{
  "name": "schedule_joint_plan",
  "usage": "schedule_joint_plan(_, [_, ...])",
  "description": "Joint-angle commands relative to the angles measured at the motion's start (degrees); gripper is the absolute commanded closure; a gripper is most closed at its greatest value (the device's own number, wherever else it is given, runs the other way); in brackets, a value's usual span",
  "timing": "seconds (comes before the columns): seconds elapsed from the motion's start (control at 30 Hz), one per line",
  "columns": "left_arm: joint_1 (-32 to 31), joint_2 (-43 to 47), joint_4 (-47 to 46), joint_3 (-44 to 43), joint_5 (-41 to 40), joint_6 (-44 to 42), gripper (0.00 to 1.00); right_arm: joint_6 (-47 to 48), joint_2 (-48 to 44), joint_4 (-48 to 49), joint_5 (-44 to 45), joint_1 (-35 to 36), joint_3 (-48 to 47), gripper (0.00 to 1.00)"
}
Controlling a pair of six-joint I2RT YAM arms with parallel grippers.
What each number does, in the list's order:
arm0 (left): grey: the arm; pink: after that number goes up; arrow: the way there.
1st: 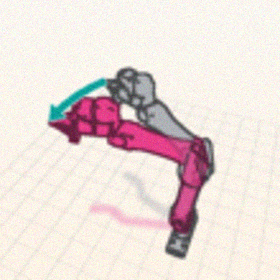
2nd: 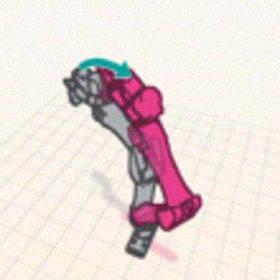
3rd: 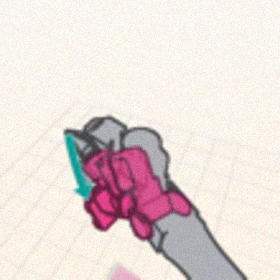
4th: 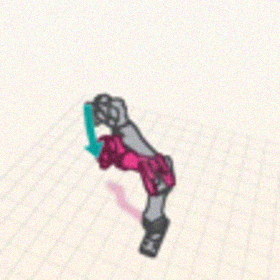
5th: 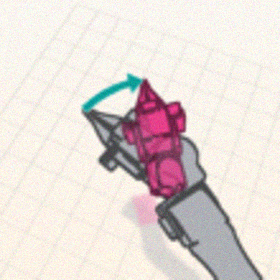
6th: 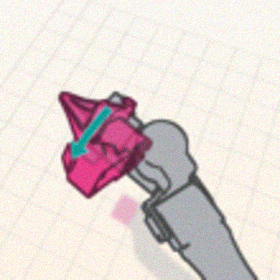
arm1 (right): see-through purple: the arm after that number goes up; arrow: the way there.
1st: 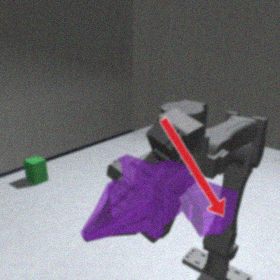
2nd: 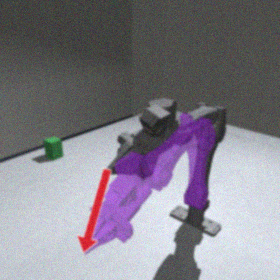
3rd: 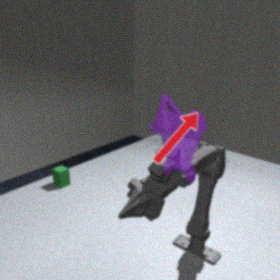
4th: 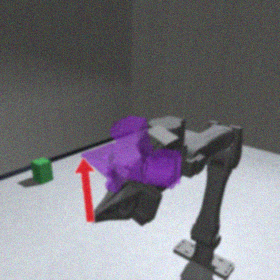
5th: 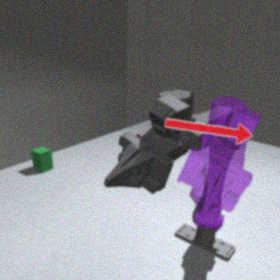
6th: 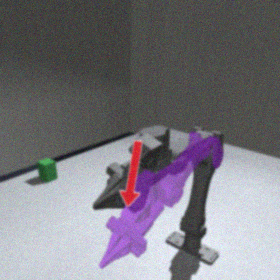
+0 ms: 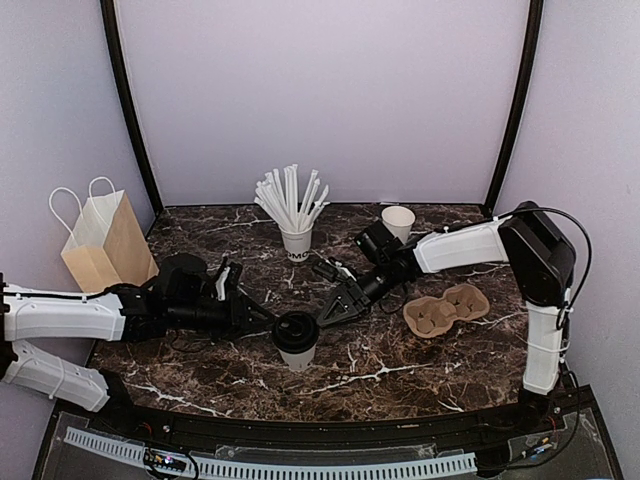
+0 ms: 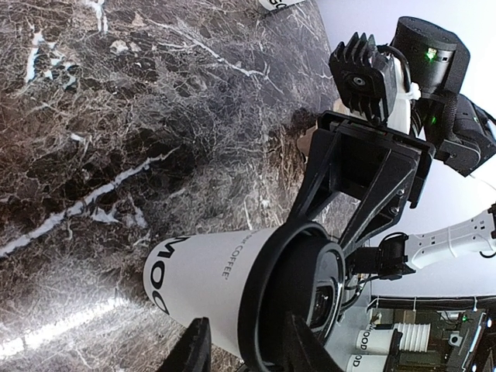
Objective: Pack the takeout coffee
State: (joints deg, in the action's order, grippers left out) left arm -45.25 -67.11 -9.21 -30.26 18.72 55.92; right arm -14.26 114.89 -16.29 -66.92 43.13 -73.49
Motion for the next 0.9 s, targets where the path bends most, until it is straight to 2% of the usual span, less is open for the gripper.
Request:
schedule_joint_plan(0.0, [0.2,-0.7,-2.5,0.5,2.2,-0.2,0.65,-0.3,0.5,1.0,-1.5,0.4,-1.7,0.61])
schedule_joint_plan(0.27, [0.2,-4.2,-4.3,0.3,5.2,-0.4,0.66,-0.9,1.9,1.3,-2.3,0.4,-2.4,0.61])
schedule_joint_plan(0.53, [0.2,-6.2,-1.5,0.8,4.6,-1.2,0.68,-2.3,4.4,1.1,-1.1,0.4,-1.9,0.62])
schedule_joint_plan(0.63, [0.2,-7.3,-0.7,1.7,4.4,-1.1,0.70,-1.7,5.3,-0.2,2.1,0.5,-1.6,0.63])
schedule_joint_plan(0.77, [0.2,-10.1,-0.1,3.6,4.2,-0.7,0.73,-1.2,8.1,-5.3,11.4,0.3,-1.7,0.65])
schedule_joint_plan(0.87, [0.2,-13.3,-0.6,5.5,3.7,0.1,0.76,-2.1,11.9,-7.1,16.8,0.3,-0.5,0.73])
